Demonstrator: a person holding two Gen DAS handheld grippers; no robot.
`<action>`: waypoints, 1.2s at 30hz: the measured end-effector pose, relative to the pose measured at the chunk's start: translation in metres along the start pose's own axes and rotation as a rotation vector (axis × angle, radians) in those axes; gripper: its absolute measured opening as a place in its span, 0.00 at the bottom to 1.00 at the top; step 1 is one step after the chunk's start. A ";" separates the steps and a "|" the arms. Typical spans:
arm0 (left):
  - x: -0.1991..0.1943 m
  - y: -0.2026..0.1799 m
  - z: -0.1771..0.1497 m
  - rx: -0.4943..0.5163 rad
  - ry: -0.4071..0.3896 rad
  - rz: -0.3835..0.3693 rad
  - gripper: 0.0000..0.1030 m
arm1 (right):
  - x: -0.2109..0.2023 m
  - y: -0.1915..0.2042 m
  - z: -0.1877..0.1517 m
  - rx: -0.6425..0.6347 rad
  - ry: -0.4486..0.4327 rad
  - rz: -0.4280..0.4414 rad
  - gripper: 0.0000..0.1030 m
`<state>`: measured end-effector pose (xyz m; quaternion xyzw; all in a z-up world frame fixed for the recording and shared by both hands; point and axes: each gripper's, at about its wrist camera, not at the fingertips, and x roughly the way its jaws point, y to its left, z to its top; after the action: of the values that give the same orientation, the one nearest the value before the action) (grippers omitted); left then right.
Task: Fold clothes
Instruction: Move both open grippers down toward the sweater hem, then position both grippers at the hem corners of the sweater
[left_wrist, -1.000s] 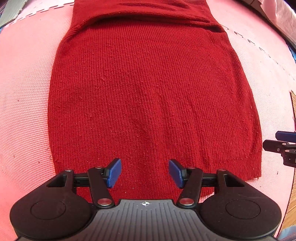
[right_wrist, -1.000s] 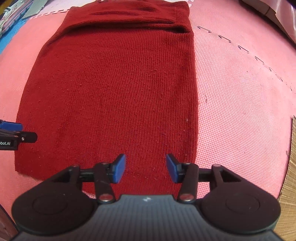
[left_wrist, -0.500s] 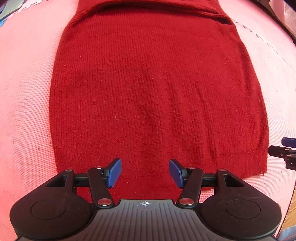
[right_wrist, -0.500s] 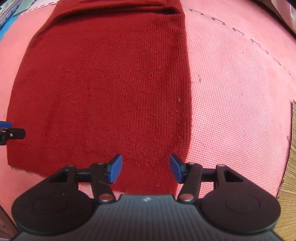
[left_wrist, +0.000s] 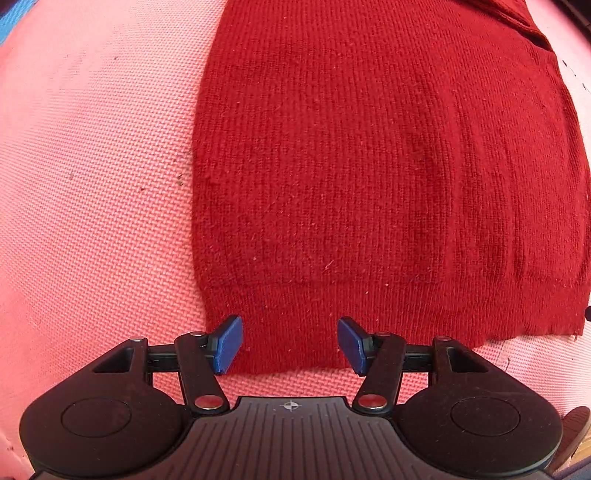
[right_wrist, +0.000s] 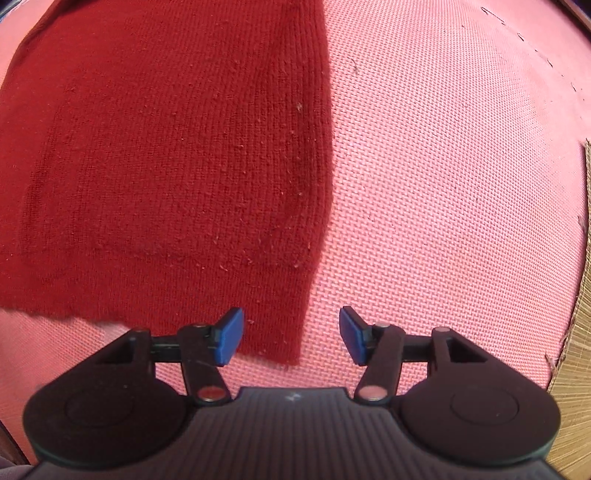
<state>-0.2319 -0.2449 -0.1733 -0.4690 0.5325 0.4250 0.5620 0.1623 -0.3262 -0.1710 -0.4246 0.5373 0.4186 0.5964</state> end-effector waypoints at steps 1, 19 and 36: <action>-0.001 0.001 -0.001 -0.003 0.007 0.001 0.58 | 0.000 -0.001 0.000 0.001 0.001 0.001 0.55; -0.017 0.000 -0.021 -0.012 0.017 0.034 0.58 | -0.019 0.010 -0.009 0.007 0.001 0.012 0.58; -0.014 0.002 -0.016 0.001 0.014 0.004 0.58 | -0.025 0.018 -0.010 0.001 -0.010 0.014 0.60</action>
<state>-0.2378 -0.2599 -0.1597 -0.4705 0.5376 0.4228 0.5576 0.1399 -0.3319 -0.1474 -0.4186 0.5375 0.4244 0.5964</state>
